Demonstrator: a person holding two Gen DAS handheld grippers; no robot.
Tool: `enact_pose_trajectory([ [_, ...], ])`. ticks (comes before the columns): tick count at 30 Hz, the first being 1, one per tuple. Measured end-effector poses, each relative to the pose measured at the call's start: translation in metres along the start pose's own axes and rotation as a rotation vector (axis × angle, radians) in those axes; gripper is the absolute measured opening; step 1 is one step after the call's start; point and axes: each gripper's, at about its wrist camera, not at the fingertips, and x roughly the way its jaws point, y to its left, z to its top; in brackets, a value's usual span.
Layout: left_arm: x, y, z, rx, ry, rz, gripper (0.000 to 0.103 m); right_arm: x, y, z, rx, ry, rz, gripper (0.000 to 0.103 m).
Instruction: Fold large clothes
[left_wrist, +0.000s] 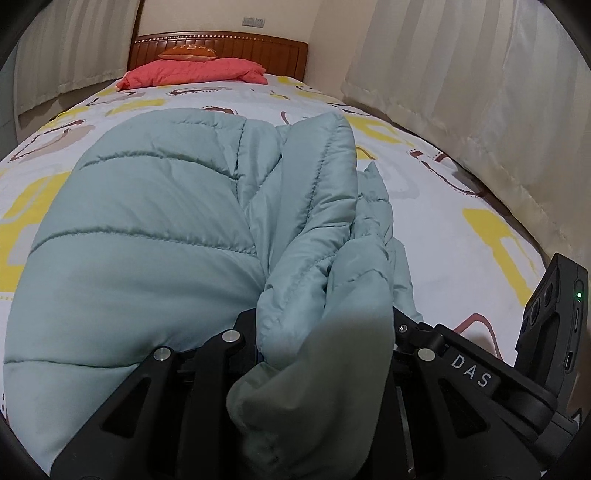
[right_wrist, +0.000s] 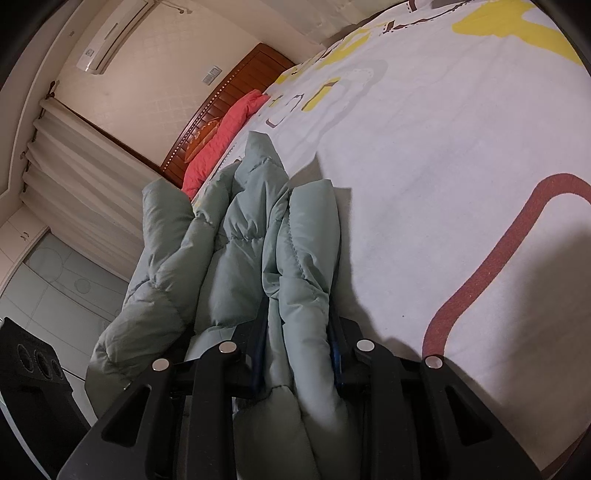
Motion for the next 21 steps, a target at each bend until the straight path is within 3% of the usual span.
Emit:
enact_pose_trajectory([
  [2,-0.001,0.000,0.001,-0.005,0.001,-0.005,0.021,-0.001,0.001,0.000,0.002,0.003,-0.001,0.025],
  [5,-0.006,-0.001,0.002,-0.004,-0.005,-0.024,0.030,-0.001,0.002,0.001,0.004,0.006,-0.001,0.027],
  [9,-0.023,-0.002,0.004,-0.024,-0.022,-0.105,0.065,-0.005,0.002,0.007,0.013,0.022,0.004,0.030],
  [16,-0.067,0.013,0.008,-0.141,-0.068,-0.220,0.073,-0.024,0.007,0.014,0.002,-0.010,-0.042,0.056],
  [21,-0.107,0.063,0.013,-0.311,-0.161,-0.240,0.079,-0.050,0.014,0.019,0.018,-0.048,-0.029,0.056],
])
